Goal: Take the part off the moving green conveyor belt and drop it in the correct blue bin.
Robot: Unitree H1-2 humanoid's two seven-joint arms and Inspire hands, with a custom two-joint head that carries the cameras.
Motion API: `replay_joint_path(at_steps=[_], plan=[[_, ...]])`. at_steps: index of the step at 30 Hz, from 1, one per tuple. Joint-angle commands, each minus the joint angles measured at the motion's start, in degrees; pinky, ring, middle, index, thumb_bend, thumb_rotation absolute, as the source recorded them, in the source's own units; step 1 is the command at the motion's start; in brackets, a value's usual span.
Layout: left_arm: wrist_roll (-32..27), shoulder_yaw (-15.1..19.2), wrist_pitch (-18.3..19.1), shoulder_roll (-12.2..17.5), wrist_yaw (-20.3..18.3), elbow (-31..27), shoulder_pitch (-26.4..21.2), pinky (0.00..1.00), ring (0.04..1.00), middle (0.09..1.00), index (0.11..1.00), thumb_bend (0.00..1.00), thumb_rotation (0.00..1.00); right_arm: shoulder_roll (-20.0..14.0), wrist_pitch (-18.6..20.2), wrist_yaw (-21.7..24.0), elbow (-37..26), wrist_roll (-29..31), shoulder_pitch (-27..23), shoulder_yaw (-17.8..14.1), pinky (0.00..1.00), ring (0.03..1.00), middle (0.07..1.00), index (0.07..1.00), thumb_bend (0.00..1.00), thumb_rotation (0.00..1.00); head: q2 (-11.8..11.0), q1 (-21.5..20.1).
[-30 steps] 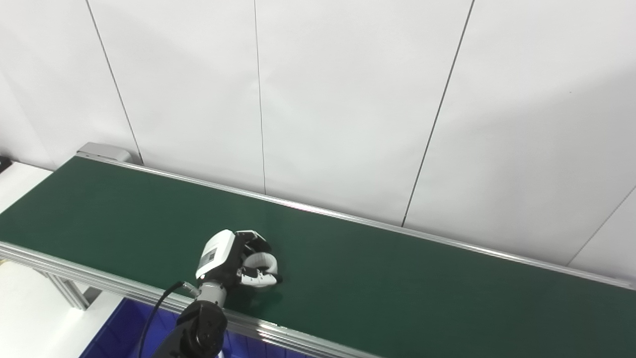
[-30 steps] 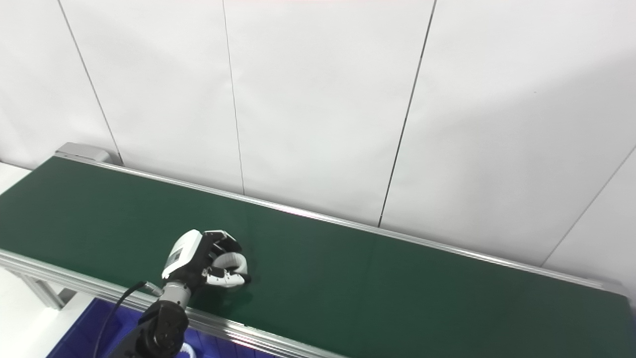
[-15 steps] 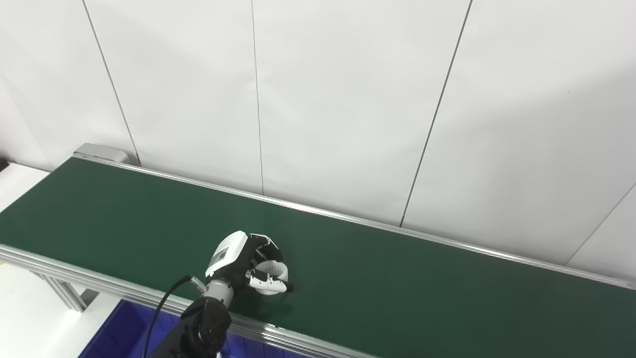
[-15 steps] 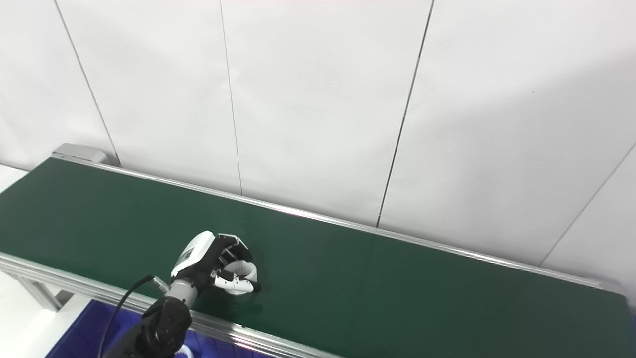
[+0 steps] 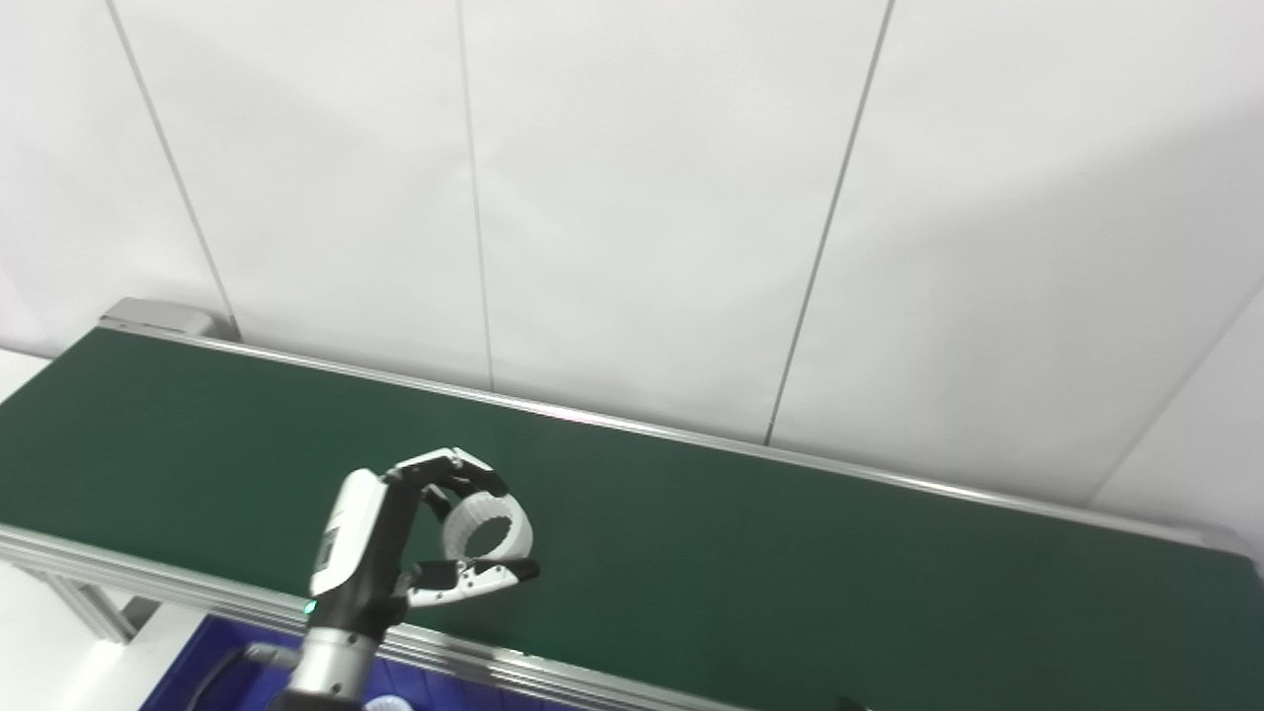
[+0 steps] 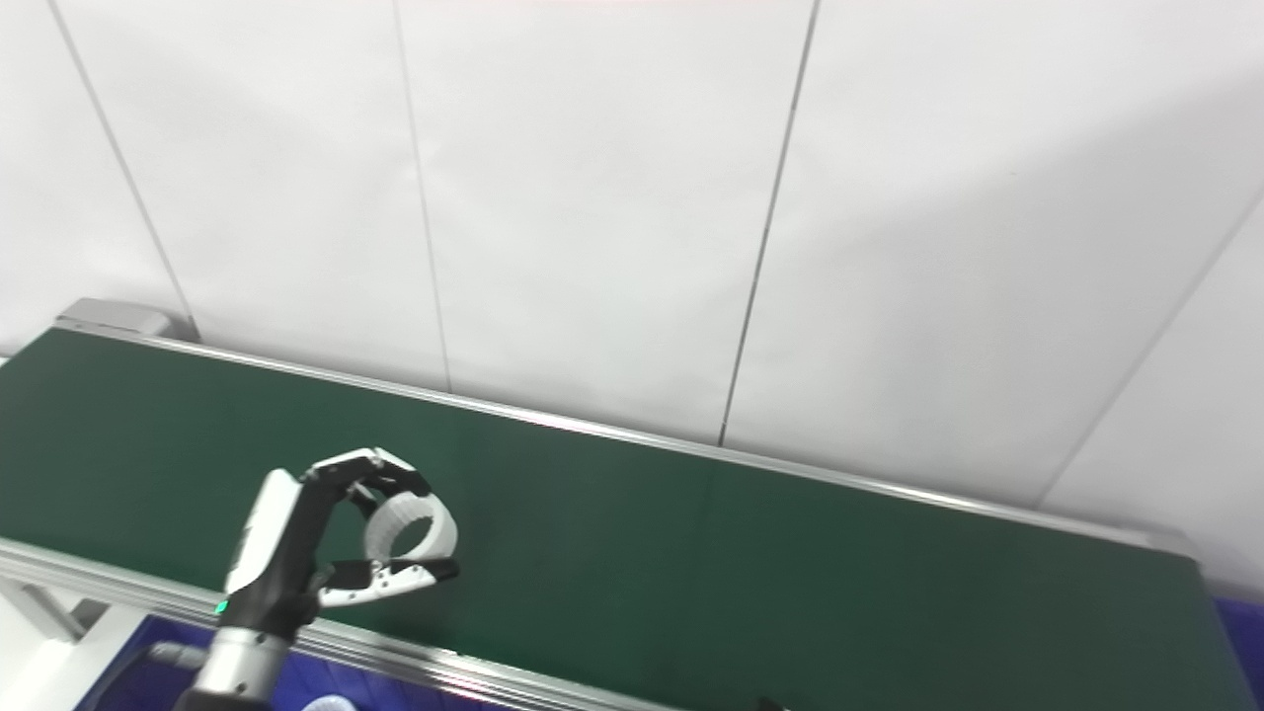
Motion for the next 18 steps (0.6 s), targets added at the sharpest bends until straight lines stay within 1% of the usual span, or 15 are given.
replay_joint_path(at_steps=[1,2,3,4,5,7,9,10,13,14,15,16,17,18], plan=[[-1.5,1.3,-3.1,0.0,0.6,-3.1,0.7,0.30,0.391,0.470,0.522,0.50,0.00,0.8,-1.4,0.4,-2.8,-0.9,0.3,-0.2,0.66,0.782,0.824,0.848,0.68,0.43,-0.1,0.1],[-2.7,1.6,-3.6,0.1,0.1,-3.6,1.4,0.30,0.391,0.470,0.522,0.50,0.00,1.2,-1.0,0.6,-3.5,-0.8,0.5,-0.2,0.66,0.781,0.824,0.848,0.68,0.43,1.8,-2.5],[-4.1,1.7,-4.3,0.3,-0.6,-3.6,2.1,0.32,0.397,0.475,0.518,0.50,0.00,1.5,-0.5,0.9,-4.2,-0.6,0.7,-0.1,0.67,0.779,0.821,0.845,0.71,0.41,1.8,-2.5],[-5.5,1.8,-4.8,0.6,-1.3,-3.7,2.5,0.32,0.397,0.475,0.518,0.50,0.00,1.9,0.1,1.1,-4.9,-0.7,0.9,-0.1,0.67,0.779,0.821,0.844,0.71,0.41,3.4,-4.2],[-6.4,1.9,-5.1,0.8,-1.9,-3.7,2.8,0.32,0.398,0.475,0.518,0.50,0.00,2.1,0.5,1.3,-5.4,-0.7,1.0,-0.1,0.67,0.779,0.821,0.844,0.72,0.40,3.4,-4.2],[-8.4,2.0,-5.1,1.2,-3.3,-2.8,4.1,0.32,0.399,0.475,0.517,0.50,0.00,2.7,1.6,1.7,-6.7,-1.4,1.4,0.1,0.68,0.783,0.825,0.847,0.73,0.41,6.0,-7.4],[-9.8,2.2,-5.6,1.3,-4.3,-1.6,5.1,0.32,0.399,0.481,0.514,0.50,0.00,3.1,2.1,2.0,-7.2,-1.8,1.7,0.1,0.69,0.792,0.834,0.854,0.73,0.43,6.2,-7.6],[-10.3,2.3,-5.8,1.4,-4.7,-1.1,5.5,0.32,0.399,0.482,0.513,0.50,0.00,3.3,2.4,2.1,-7.4,-2.2,1.7,0.1,0.69,0.794,0.836,0.856,0.73,0.44,8.2,-8.9],[-12.5,2.3,-7.5,1.8,-6.2,2.1,6.6,0.36,0.418,0.489,0.504,0.50,0.00,4.1,2.9,2.3,-7.5,-2.8,1.4,-0.1,0.72,0.805,0.848,0.866,0.74,0.48,10.1,-9.6],[-13.1,2.2,-8.3,1.8,-6.6,3.8,6.7,0.36,0.419,0.490,0.504,0.50,0.00,4.3,2.9,2.4,-7.4,-2.9,1.2,-0.1,0.72,0.806,0.849,0.866,0.74,0.49,10.3,-9.6],[-13.6,2.2,-8.8,1.8,-6.9,5.0,6.7,0.35,0.416,0.490,0.504,0.50,0.00,4.4,3.2,2.5,-7.6,-3.1,1.1,-0.2,0.73,0.809,0.852,0.869,0.74,0.50,11.7,-9.8],[-13.9,2.2,-9.1,1.8,-7.2,5.8,6.7,0.32,0.406,0.486,0.507,0.50,0.00,4.5,3.4,2.6,-7.7,-3.3,1.1,-0.2,0.73,0.810,0.854,0.873,0.75,0.52,11.7,-9.8],[-14.0,2.2,-10.3,1.7,-7.2,7.8,6.6,0.31,0.402,0.485,0.509,0.50,0.00,4.5,3.6,2.7,-7.9,-3.3,0.9,-0.3,0.73,0.810,0.854,0.874,0.75,0.52,12.7,-10.3],[-14.0,2.2,-11.2,1.6,-7.3,9.0,6.4,0.30,0.395,0.480,0.512,0.50,0.00,4.6,3.8,2.8,-8.1,-3.2,0.8,-0.3,0.72,0.807,0.852,0.876,0.75,0.53,12.7,-10.3]])
